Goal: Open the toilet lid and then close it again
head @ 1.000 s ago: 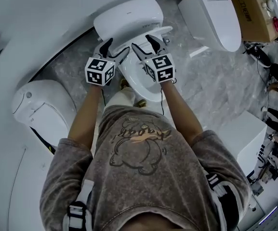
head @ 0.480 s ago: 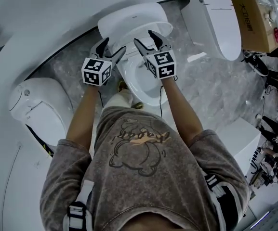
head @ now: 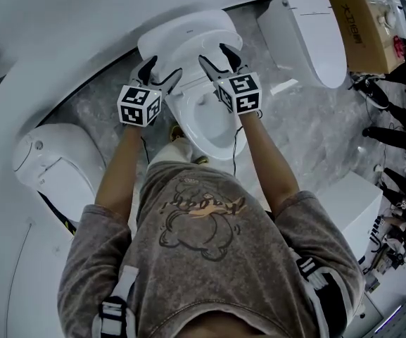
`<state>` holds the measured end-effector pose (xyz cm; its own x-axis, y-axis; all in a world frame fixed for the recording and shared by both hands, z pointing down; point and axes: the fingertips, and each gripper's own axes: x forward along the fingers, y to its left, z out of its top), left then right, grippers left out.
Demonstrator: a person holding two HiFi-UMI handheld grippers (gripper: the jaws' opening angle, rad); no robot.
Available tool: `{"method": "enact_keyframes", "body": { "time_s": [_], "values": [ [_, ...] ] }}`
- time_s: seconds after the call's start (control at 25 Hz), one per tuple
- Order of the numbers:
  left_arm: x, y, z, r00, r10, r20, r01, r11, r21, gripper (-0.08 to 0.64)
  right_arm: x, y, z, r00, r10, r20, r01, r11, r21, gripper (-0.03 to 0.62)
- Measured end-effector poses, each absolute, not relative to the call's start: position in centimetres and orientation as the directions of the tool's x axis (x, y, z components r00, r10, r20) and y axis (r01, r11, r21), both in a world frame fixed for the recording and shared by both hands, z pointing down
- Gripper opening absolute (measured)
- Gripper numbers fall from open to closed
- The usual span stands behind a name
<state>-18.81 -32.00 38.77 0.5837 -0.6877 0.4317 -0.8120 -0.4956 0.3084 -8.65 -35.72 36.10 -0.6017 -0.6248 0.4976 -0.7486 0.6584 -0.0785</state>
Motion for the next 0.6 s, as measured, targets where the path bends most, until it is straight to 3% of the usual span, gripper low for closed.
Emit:
{"method": "enact_keyframes", "body": {
  "time_s": [0.6],
  "values": [
    [-14.5, -36.0, 41.3, 0.664, -0.606, 0.439, -0.745, -0.583, 0.323, 0.345, -9.9, -42.7, 36.8, -0.647, -0.557, 0.520, -0.702, 0.701, -0.123, 0.281]
  ]
}}
